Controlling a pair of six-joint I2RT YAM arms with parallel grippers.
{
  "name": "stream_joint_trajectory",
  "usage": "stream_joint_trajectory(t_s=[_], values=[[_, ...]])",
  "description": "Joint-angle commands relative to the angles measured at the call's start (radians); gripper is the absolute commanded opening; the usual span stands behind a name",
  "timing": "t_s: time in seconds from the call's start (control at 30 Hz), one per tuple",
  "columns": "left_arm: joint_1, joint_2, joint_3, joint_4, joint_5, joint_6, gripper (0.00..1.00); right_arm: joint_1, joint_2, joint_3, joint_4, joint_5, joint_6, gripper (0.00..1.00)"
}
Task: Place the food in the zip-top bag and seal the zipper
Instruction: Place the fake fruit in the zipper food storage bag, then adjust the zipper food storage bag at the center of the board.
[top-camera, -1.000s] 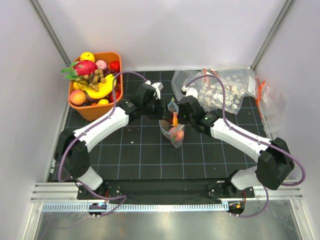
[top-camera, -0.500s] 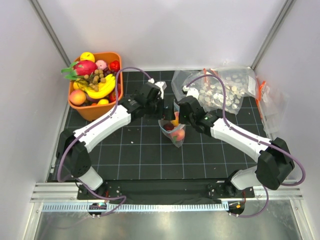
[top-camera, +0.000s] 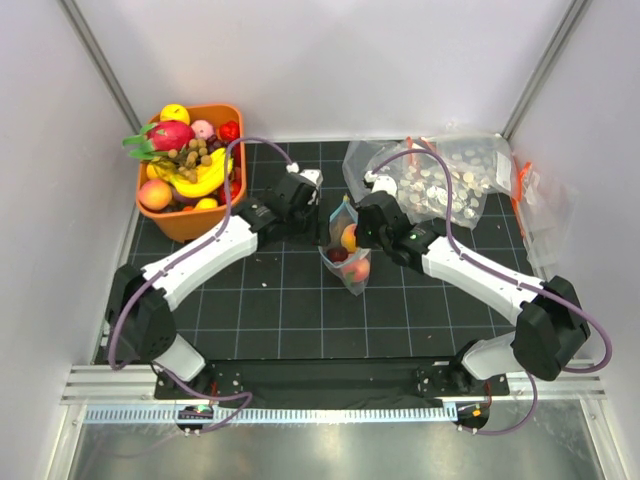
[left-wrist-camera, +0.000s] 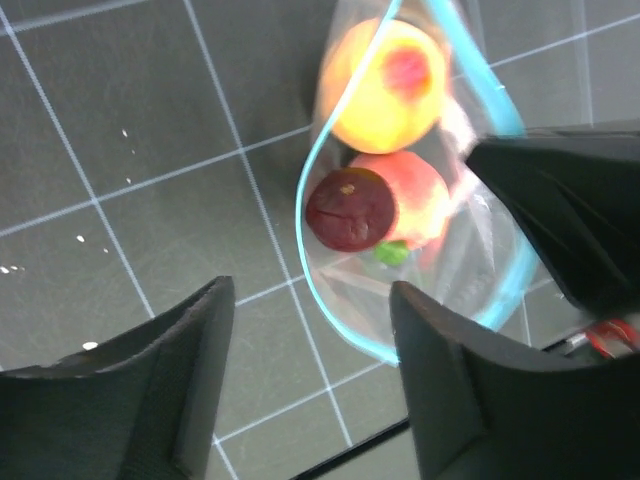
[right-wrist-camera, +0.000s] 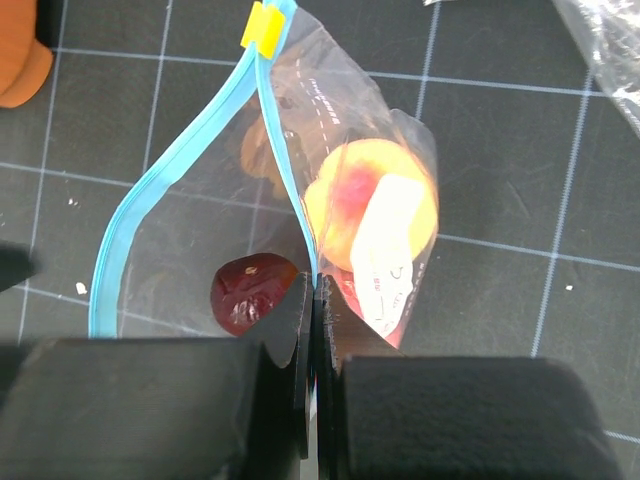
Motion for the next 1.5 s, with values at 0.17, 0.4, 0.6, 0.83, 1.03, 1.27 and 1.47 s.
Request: stream_joint_trajectory(t_s=[0.17,0.4,0.6,0.83,1.03,1.27,1.47], values=[[-0.004,0.087,-0.029,0.198,0.105,0.014,0.07,0.0,-0.035,0.011,0.064,-0.12,0.004,0.01],[-0.007,0.009,-0.112,0.305,0.199,0.034,0.0,0.005,-0.023,0.031,0.078,-0.218,0.002,0.16],[-0.005,-0.041,-0.204,0.327,0.224,0.045,0.0,0.0,-0.055,0.024,0.08,-0.228,0.013,0.5],[-0.007,-0.115,-0.319,0.386,0.221,0.039,0.0,-0.016,-0.055,0.075,0.022,-0.183,0.035,0.64],[-0.007,-0.137,-0.322,0.391,0.204,0.053,0.0,-0.019,0.011,0.136,-0.009,-0.134,0.015,0.66],[-0.004,-0.118,-0.304,0.328,0.107,0.069,0.0,-0.056,0.062,0.204,-0.061,-0.16,-0.001,0.61],[-0.004,-0.114,-0.292,0.333,0.122,0.076,0.0,-0.058,0.091,0.232,-0.078,-0.137,-0.001,0.64]])
